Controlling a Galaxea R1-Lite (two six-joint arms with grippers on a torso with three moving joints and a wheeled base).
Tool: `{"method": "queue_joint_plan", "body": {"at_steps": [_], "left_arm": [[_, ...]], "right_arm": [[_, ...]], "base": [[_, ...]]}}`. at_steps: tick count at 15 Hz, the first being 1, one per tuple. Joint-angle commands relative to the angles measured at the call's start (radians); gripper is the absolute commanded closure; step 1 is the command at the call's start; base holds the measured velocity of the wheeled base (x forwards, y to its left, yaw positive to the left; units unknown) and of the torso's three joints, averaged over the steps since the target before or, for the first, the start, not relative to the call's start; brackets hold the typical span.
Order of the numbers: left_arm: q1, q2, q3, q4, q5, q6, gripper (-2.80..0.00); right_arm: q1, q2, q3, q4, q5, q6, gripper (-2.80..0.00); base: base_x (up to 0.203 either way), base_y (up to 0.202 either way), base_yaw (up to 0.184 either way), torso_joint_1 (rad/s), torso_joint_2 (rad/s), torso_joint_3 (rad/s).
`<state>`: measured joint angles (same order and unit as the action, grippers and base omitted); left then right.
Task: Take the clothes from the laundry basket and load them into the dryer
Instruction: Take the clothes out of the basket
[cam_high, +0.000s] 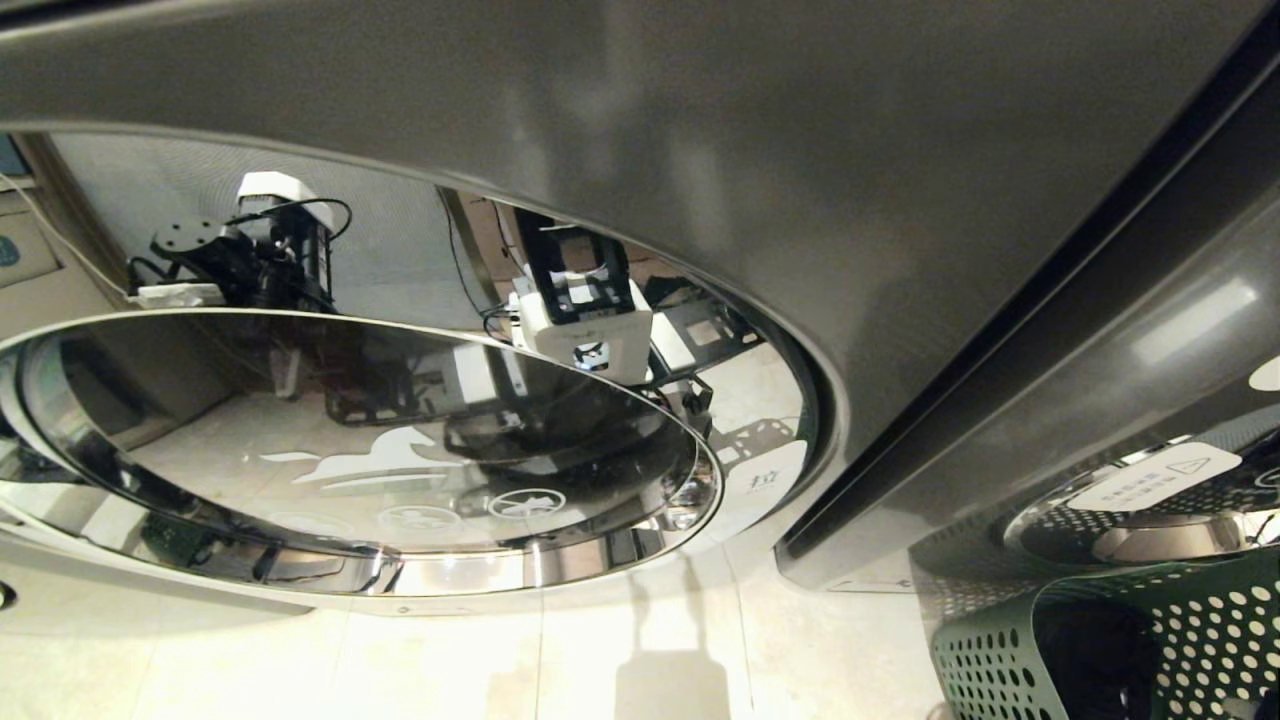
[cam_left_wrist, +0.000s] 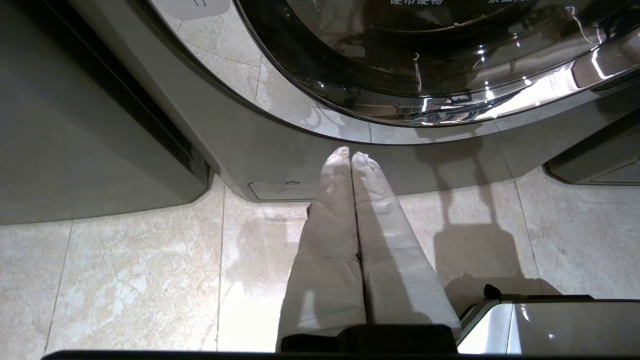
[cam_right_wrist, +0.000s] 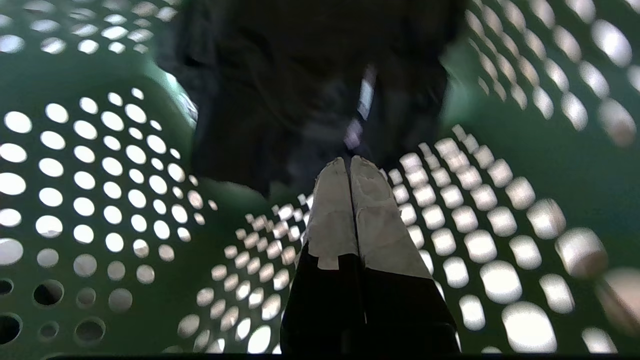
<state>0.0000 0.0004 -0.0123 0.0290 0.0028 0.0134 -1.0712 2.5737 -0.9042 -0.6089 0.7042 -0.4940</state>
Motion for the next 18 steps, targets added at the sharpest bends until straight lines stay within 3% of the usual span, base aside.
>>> {"method": "queue_joint_plan", "body": {"at_steps": [1, 3, 6, 7, 10, 14, 18], "left_arm": [[0.0, 0.0, 0.0, 0.0, 0.0, 0.0, 0.0], [0.0, 0.0, 0.0, 0.0, 0.0, 0.0, 0.0], [0.0, 0.0, 0.0, 0.0, 0.0, 0.0, 0.0], [0.0, 0.0, 0.0, 0.0, 0.0, 0.0, 0.0], [0.0, 0.0, 0.0, 0.0, 0.0, 0.0, 0.0], [0.0, 0.0, 0.0, 0.0, 0.0, 0.0, 0.0], [0.0, 0.0, 0.0, 0.0, 0.0, 0.0, 0.0]], "right_arm": [[0.019, 0.087, -0.068, -0.006, 0.045, -0.032, 0.0], [0.047, 0.132, -0.121, -0.009, 0.058, -0.076, 0.0], [0.102, 0.18, -0.171, -0.059, 0.06, -0.078, 0.0], [0.123, 0.205, -0.185, -0.092, 0.06, -0.076, -2.8], [0.177, 0.249, -0.232, -0.115, 0.06, -0.068, -2.8], [0.195, 0.294, -0.286, -0.145, 0.06, 0.008, -2.8], [0.206, 0.389, -0.427, -0.149, 0.061, 0.051, -2.8]], "base": [[0.0, 0.0, 0.0, 0.0, 0.0, 0.0], [0.0, 0.0, 0.0, 0.0, 0.0, 0.0], [0.0, 0.0, 0.0, 0.0, 0.0, 0.0], [0.0, 0.0, 0.0, 0.0, 0.0, 0.0], [0.0, 0.0, 0.0, 0.0, 0.0, 0.0], [0.0, 0.0, 0.0, 0.0, 0.0, 0.0], [0.0, 0.0, 0.0, 0.0, 0.0, 0.0]]}}
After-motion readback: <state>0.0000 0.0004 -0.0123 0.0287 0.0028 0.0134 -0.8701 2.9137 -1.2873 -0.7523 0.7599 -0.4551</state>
